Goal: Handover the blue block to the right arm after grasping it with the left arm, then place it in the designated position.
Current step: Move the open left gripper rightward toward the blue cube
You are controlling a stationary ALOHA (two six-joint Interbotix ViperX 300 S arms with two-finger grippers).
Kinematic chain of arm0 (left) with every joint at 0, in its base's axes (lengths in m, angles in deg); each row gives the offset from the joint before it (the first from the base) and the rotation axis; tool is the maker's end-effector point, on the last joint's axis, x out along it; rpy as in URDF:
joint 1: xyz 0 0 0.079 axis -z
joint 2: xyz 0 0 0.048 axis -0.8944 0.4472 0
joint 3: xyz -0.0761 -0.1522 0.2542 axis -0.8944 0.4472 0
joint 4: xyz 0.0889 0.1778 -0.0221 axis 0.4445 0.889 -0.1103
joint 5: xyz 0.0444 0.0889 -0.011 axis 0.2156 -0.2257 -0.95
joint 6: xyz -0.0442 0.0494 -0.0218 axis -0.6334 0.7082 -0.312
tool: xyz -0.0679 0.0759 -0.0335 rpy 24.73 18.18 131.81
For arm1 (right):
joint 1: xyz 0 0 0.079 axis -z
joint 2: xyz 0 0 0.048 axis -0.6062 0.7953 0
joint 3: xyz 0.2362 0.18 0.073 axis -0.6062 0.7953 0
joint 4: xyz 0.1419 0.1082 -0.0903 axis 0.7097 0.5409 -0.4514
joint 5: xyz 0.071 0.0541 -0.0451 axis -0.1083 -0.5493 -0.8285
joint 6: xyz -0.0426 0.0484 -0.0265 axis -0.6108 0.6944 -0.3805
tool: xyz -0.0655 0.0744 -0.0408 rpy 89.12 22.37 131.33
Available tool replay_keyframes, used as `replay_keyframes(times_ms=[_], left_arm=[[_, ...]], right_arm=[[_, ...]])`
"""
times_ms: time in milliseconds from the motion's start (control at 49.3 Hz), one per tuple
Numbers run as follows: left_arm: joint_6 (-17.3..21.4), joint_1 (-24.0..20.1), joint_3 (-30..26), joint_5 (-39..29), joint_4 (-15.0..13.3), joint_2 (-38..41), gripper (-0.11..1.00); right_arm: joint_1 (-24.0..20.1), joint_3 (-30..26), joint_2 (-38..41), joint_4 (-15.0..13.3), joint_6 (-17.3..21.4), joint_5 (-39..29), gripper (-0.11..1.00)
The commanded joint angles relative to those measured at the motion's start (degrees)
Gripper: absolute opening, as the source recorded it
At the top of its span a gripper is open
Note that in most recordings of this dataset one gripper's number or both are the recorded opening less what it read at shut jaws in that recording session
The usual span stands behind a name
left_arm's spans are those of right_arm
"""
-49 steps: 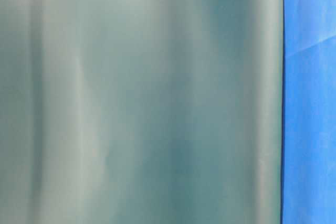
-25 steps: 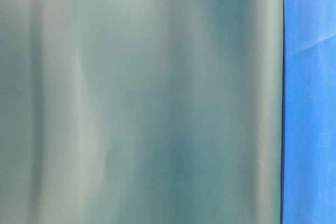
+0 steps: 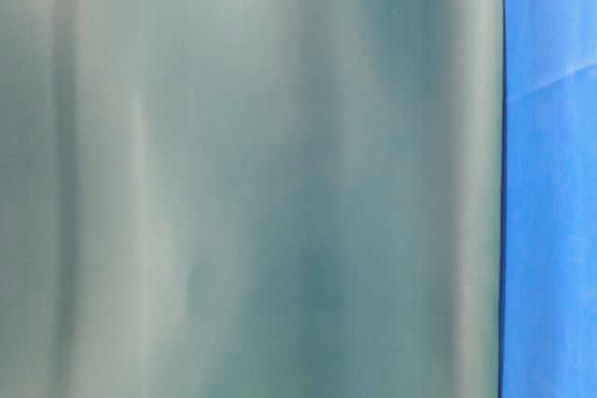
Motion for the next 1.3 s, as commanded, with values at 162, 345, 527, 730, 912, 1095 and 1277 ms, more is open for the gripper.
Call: replay_keyframes(times_ms=[162, 345, 527, 730, 912, 1095, 1277], left_arm=[[-1.41, 0.09, -1.23, 0.53, 0.09, 0.44, 0.29], [-2.37, 0.18, -1.14, -0.70, 0.09, 0.35, 0.82], [-2.02, 0.18, -1.23, -0.88, 0.18, 0.09, 0.93], [-1.67, 0.18, -1.93, 1.23, 0.53, 2.72, 0.93], [-0.62, 0.09, -5.45, 5.01, 0.70, 10.46, 0.93], [2.64, 0.18, -11.69, 7.03, 0.70, 19.78, 0.93], [3.34, 0.18, -18.37, 8.53, 0.70, 28.74, 0.93]], right_arm=[[0.09, -1.76, 0.35, 0.97, 0.09, -0.53, 0.88], [0.09, -1.93, 0.35, 1.05, 0.09, -0.53, 0.95], [0.09, -1.93, 0.35, 1.05, 0.09, -0.53, 0.95], [0.09, -2.29, 0.70, 1.05, 0.09, -0.26, 0.95], [0.09, -2.64, 1.67, 1.05, 0.09, -0.26, 0.95], [0.09, -3.08, 2.46, 1.05, 0.09, -0.18, 0.95], [0.09, -3.25, 2.46, 1.05, 0.09, -0.18, 0.95]])
